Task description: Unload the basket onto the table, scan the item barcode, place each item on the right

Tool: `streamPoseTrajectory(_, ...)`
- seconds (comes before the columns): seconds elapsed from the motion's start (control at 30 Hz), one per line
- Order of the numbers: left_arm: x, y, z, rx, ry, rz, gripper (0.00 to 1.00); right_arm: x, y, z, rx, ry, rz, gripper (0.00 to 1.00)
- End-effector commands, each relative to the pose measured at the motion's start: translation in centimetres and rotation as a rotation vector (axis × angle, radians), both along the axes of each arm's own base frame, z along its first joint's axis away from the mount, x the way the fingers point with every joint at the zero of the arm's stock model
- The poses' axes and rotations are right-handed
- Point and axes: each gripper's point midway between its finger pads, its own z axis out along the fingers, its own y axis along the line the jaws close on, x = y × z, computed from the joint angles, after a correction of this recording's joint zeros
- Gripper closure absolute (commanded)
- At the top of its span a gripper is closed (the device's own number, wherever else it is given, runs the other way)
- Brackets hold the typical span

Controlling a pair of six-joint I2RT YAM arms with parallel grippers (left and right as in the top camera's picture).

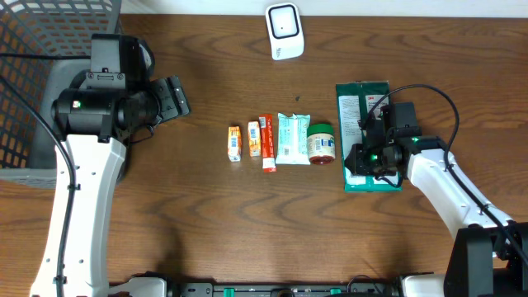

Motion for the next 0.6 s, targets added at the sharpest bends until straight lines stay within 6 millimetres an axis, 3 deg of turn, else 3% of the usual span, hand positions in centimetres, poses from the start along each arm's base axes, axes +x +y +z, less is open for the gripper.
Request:
streamPoseTrajectory(0.0, 0.2, -0.1, 0.1, 0.001, -0.002, -0.006, 0.15, 0.5, -0.9, 0.2, -0.064, -0.030, -0.001, 0.71)
streamPoseTrajectory(0.13, 0.1, -0.1, 0.1, 0.001, -0.001, -0.006, 0.15, 0.5, -1.5, -0.2, -0.097, -0.036, -0.010, 0.68)
streamPoseTrajectory(0.27, 0.2, -0.1, 0.1, 0.001, -0.001, -0.006, 0.15, 1.1, -2.0, -0.3, -0.125, -0.064, -0.021, 0.58)
streamPoseTrajectory(0.3, 0.1, -0.1, 0.1, 0.001, -0.001, -0.006, 0.15, 1.4, -1.9, -0.2, -0.123, -0.076, -0.021, 0.53)
streamPoseTrajectory(0.37, 0.1, -0.1, 0.1, 0.001, -0.001, -0.006, 0.15, 2.0, -1.9, 0.1, -0.119, -0.104, -0.024, 0.35)
streamPoseTrajectory(0.43, 0.1, -0.1, 0.1, 0.001, -0.001, -0.006, 0.15, 2.7, -1.8, 0.3, -0.112, -0.133, -0.030, 0.01)
streamPoseTrajectory(0.57, 0.1, -0.1, 0.1, 0.001, -0.001, -0.006, 0.15, 3.9, -1.6, 0.9, -0.103, -0.185, -0.035, 0.01)
